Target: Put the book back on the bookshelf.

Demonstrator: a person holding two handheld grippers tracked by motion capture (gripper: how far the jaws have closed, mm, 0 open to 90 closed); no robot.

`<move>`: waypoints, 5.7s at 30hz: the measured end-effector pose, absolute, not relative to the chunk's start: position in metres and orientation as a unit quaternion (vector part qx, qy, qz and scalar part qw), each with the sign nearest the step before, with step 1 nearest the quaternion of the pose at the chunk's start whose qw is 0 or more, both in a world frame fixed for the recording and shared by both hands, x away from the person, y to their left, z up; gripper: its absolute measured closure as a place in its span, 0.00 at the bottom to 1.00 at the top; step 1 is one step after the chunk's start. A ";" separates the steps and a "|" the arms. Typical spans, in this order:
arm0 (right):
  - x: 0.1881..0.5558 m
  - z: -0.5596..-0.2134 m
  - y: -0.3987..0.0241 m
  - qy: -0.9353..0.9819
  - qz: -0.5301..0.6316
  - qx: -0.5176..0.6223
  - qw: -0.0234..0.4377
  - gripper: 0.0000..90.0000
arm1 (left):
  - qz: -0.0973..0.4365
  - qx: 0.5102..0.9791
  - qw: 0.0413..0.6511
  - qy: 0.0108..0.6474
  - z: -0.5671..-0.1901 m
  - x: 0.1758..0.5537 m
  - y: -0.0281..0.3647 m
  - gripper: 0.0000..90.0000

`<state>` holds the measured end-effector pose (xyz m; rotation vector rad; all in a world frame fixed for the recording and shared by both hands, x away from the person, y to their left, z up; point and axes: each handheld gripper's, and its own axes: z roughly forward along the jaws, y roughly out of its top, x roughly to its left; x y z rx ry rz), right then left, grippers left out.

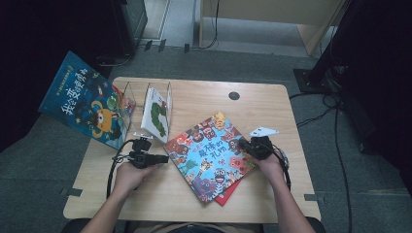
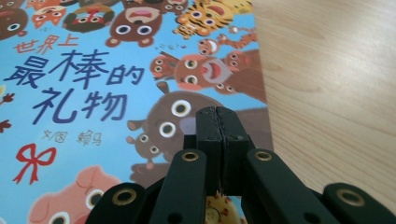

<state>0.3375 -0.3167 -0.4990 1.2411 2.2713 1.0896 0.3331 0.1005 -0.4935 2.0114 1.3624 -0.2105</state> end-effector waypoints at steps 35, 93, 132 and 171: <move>0.334 -0.506 -0.346 0.774 0.348 0.489 0.200 1.00 | -0.080 0.782 0.338 0.518 -0.496 0.339 0.093 0.84; 0.316 -0.499 -0.355 0.763 0.373 0.495 0.181 0.97 | -0.117 0.789 0.320 0.511 -0.495 0.351 0.062 0.58; 0.320 -0.504 -0.352 0.770 0.335 0.504 0.203 1.00 | -0.118 0.779 0.322 0.526 -0.493 0.346 0.046 0.40; 0.317 -0.503 -0.343 0.771 0.325 0.505 0.211 1.00 | -0.164 0.751 0.303 0.564 -0.492 0.351 0.045 0.47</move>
